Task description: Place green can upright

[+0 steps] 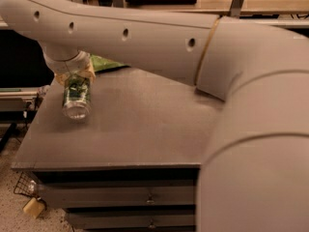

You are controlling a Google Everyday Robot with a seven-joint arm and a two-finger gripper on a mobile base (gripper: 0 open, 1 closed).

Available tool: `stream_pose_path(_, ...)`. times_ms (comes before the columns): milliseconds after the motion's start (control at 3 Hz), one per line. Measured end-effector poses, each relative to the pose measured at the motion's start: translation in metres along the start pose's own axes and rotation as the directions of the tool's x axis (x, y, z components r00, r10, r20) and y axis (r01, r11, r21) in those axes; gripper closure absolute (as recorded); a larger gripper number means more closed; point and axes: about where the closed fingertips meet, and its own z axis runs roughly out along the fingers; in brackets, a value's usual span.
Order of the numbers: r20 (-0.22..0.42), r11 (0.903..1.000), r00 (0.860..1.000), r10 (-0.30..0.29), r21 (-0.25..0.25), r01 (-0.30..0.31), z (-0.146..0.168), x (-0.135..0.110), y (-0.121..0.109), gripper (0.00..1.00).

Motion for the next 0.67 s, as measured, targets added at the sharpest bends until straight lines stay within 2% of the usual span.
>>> stream_pose_path(333,0.101,0.9954,0.993,-0.055,-0.072,0.063,-0.033,-0.011,-0.009,1.00)
stream_pose_path(667,0.213,0.9709,0.969,-0.123,-0.176,0.162,-0.062,-0.001,-0.034,1.00)
